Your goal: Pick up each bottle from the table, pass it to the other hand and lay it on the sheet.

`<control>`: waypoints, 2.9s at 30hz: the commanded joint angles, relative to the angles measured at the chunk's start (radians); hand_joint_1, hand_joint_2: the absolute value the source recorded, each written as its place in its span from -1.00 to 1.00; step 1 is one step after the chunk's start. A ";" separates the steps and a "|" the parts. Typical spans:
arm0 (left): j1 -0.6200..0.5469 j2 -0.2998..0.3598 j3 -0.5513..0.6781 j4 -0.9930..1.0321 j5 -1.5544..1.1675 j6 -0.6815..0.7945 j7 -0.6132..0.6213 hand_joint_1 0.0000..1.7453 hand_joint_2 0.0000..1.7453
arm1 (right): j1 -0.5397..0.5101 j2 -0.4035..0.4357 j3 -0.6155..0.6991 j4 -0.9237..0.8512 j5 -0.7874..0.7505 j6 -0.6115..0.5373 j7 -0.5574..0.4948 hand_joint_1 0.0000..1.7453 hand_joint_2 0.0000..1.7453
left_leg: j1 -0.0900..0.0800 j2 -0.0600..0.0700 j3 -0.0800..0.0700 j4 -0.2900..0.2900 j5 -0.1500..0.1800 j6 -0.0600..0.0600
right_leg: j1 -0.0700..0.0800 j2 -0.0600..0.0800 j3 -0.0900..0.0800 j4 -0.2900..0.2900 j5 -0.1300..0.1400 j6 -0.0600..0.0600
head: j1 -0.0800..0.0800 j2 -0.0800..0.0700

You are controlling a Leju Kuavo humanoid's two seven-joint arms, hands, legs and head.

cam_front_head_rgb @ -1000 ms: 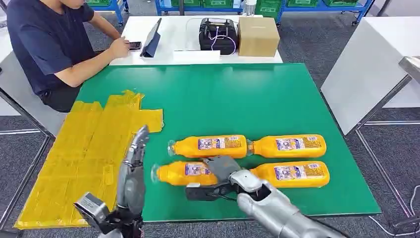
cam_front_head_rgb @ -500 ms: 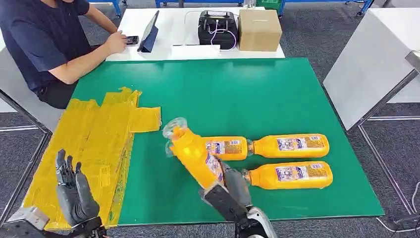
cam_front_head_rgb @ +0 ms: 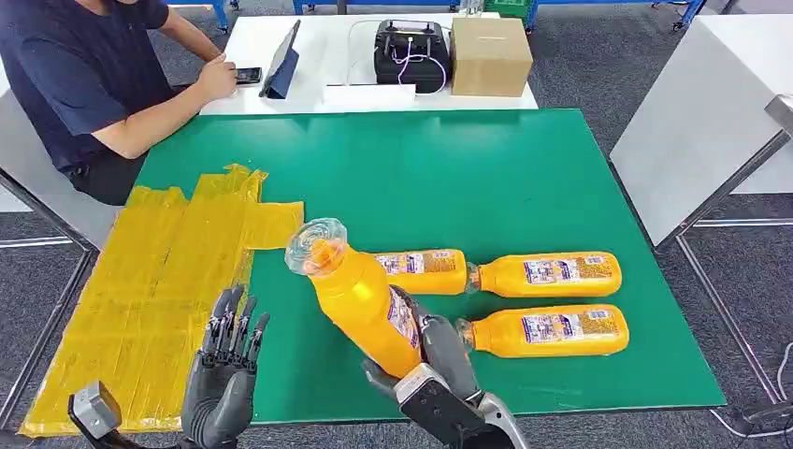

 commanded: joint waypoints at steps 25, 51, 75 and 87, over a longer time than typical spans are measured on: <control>-0.107 0.196 -0.204 0.151 -0.075 -0.007 -0.105 1.00 1.00 | -0.330 -0.085 0.446 0.440 -0.082 0.331 0.001 1.00 1.00 | 0.000 0.000 0.001 -0.002 0.001 0.000 | 0.000 -0.001 0.001 -0.001 0.000 0.000 | 0.000 0.000; -0.217 0.105 0.107 -0.014 -1.042 0.360 -0.034 1.00 1.00 | -0.316 -0.175 0.010 0.130 0.310 0.115 0.225 -1.00 1.00 | 0.000 -0.001 -0.001 0.001 0.003 0.001 | 0.000 -0.002 0.000 0.000 0.002 0.000 | 0.000 0.000; -0.664 0.280 -0.073 0.776 -1.692 0.439 0.157 1.00 1.00 | -0.766 -0.080 0.064 0.935 0.319 0.271 0.235 -1.00 1.00 | 0.000 0.000 -0.001 0.000 0.008 0.000 | -0.001 0.000 -0.001 0.001 0.006 0.001 | 0.000 0.000; -0.859 0.494 -0.163 0.911 -1.369 -0.002 0.033 -1.00 -1.00 | -0.988 0.061 0.155 1.116 0.320 0.347 0.227 -1.00 1.00 | 0.000 0.006 -0.006 0.003 0.011 -0.003 | 0.000 0.005 -0.009 0.008 0.009 -0.002 | 0.000 0.000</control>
